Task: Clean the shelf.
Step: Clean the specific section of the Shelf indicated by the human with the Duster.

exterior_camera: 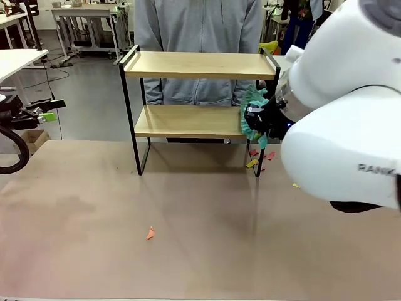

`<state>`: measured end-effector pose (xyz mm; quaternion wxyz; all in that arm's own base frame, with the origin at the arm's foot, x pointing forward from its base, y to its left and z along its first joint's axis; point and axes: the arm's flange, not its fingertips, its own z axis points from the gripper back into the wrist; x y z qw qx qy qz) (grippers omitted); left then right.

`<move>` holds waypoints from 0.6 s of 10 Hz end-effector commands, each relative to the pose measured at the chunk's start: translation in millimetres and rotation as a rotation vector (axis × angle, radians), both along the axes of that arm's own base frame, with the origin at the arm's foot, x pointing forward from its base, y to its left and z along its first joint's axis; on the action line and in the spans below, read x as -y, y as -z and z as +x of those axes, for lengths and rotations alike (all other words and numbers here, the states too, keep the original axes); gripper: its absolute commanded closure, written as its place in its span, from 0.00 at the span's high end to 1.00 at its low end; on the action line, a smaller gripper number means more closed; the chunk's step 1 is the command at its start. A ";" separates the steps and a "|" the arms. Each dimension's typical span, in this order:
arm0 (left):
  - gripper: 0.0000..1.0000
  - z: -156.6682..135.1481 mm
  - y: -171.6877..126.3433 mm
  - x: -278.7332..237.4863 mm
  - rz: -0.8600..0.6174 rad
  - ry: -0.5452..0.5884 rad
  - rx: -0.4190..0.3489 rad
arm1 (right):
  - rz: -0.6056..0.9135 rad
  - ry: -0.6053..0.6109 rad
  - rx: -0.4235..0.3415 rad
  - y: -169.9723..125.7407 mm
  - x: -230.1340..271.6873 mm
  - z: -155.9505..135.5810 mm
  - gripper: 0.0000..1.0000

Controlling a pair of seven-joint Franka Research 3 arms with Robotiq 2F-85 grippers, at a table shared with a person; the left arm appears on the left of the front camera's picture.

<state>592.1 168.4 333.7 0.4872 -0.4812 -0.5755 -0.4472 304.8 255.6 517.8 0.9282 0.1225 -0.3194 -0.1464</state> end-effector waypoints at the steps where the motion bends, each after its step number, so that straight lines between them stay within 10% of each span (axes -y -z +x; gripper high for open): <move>1: 1.00 -1.1 -3.4 1.3 0.001 0.000 0.003 | 0.075 -0.160 0.003 -2.9 24.7 -11.1 0.13; 6: 1.00 -1.1 -3.4 1.3 0.001 0.000 0.003 | 0.156 -0.592 -0.025 -2.9 49.9 -25.6 0.13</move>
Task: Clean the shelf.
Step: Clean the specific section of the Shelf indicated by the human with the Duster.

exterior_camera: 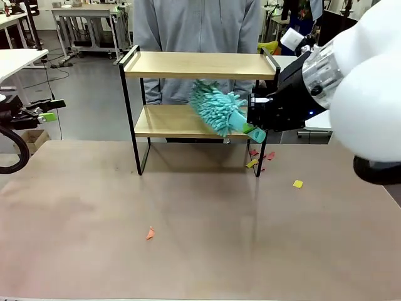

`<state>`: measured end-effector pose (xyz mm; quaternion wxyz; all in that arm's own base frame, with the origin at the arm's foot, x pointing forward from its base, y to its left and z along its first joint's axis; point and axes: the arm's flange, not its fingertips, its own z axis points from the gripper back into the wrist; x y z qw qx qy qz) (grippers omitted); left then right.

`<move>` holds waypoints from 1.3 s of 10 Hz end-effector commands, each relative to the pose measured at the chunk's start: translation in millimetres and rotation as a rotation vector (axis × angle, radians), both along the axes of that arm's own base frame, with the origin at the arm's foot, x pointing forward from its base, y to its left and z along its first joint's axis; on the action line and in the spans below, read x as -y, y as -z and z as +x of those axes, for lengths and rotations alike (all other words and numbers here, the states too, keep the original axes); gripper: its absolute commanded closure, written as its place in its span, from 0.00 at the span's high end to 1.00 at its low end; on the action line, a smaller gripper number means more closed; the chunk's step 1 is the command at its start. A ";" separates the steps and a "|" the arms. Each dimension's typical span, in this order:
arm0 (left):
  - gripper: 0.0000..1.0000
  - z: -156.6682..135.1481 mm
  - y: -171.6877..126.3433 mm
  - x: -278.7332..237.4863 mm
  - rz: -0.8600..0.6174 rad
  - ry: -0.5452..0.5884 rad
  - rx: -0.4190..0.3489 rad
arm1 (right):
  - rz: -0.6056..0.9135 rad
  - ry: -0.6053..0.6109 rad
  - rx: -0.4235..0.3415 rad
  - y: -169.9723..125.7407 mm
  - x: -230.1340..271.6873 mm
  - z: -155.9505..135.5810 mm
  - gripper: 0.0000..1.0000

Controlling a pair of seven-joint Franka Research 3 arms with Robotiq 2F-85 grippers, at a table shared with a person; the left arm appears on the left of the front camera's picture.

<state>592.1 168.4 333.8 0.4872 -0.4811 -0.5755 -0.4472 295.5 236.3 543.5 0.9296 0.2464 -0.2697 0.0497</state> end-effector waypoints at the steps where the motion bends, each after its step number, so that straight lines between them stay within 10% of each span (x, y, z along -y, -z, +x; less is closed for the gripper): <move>1: 1.00 -1.1 -3.3 1.3 0.000 0.000 0.003 | 0.043 -0.224 -0.026 23.7 33.5 -19.5 0.13; 6: 1.00 -1.1 -3.3 1.3 0.000 0.000 0.003 | -0.045 -0.562 -0.145 39.1 80.9 -47.8 0.13; 13: 1.00 -1.1 -3.3 1.3 0.000 0.000 0.003 | -0.152 -0.609 -0.385 65.4 224.4 -118.7 0.13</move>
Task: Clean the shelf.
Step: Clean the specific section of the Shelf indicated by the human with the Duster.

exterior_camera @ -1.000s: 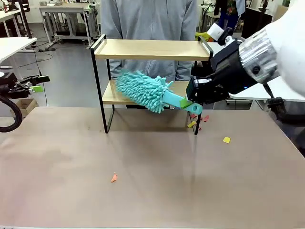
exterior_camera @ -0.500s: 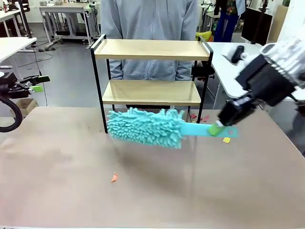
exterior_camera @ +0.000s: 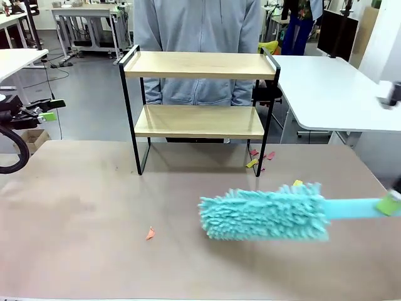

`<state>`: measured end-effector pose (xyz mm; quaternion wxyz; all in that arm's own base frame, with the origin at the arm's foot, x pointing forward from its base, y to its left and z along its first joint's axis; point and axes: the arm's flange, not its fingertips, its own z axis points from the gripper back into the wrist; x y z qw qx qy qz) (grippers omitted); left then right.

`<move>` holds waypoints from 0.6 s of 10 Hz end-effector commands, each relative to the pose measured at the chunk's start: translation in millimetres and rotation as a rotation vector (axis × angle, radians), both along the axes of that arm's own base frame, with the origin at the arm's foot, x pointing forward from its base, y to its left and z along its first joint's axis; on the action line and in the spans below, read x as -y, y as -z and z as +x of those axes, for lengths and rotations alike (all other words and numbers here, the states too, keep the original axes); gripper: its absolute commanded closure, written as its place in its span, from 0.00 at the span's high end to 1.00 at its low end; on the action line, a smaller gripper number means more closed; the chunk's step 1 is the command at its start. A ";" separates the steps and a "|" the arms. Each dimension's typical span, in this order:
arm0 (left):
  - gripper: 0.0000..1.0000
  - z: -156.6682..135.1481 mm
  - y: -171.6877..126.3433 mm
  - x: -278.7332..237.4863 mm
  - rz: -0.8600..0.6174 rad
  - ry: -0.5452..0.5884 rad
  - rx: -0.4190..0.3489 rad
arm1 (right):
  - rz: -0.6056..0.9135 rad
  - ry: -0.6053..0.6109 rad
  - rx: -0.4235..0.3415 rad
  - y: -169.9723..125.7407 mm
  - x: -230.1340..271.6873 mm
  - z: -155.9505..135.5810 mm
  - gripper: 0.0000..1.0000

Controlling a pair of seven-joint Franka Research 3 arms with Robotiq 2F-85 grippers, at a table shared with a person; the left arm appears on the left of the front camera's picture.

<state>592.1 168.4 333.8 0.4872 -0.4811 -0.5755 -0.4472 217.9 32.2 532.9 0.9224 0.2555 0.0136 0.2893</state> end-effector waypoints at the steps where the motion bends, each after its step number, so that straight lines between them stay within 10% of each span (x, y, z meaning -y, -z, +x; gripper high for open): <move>1: 1.00 -1.1 -3.3 1.3 0.000 0.000 0.003 | -0.003 -0.011 0.019 56.8 34.7 -49.0 0.13; 6: 1.00 -1.1 -3.3 1.3 0.000 0.000 0.003 | -0.015 0.010 -0.016 1.2 43.2 -20.9 0.13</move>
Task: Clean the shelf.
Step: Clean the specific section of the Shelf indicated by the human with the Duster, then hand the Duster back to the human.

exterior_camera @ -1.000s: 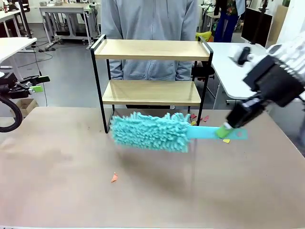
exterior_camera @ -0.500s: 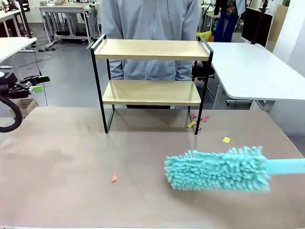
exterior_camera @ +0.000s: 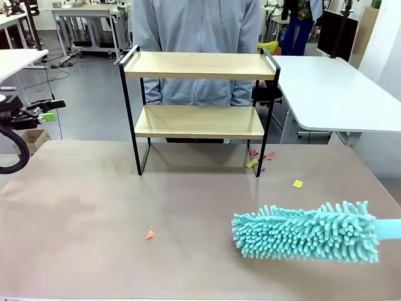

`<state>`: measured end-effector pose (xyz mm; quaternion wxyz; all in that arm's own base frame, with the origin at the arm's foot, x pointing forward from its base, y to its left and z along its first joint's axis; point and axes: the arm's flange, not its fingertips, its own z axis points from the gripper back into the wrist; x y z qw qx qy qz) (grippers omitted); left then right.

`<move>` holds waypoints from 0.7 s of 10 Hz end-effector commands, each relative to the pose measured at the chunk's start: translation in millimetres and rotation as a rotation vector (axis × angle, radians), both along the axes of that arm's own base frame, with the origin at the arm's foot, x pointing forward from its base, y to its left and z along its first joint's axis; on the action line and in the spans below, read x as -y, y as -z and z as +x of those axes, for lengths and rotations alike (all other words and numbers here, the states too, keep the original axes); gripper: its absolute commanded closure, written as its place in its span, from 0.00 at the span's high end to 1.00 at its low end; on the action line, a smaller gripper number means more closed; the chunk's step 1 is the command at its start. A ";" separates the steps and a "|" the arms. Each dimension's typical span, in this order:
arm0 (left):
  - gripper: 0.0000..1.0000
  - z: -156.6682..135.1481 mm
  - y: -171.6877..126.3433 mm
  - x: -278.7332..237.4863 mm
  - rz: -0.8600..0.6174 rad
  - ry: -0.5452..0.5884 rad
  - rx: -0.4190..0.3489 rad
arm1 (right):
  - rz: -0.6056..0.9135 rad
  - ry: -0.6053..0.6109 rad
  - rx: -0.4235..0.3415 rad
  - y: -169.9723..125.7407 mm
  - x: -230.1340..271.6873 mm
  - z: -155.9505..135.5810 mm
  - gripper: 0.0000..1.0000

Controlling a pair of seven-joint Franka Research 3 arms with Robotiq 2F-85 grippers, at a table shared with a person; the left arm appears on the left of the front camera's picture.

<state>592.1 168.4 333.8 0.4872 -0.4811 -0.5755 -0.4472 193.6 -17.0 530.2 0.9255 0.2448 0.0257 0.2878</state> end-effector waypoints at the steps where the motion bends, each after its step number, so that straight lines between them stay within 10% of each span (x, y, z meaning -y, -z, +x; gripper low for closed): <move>1: 1.00 -1.1 -3.3 1.3 0.000 0.000 0.003 | 0.013 0.012 0.001 -1.6 -5.9 3.4 0.13; 7: 1.00 -1.1 -3.3 1.3 0.000 0.000 0.003 | 0.013 0.012 0.001 -1.6 -5.9 3.4 0.13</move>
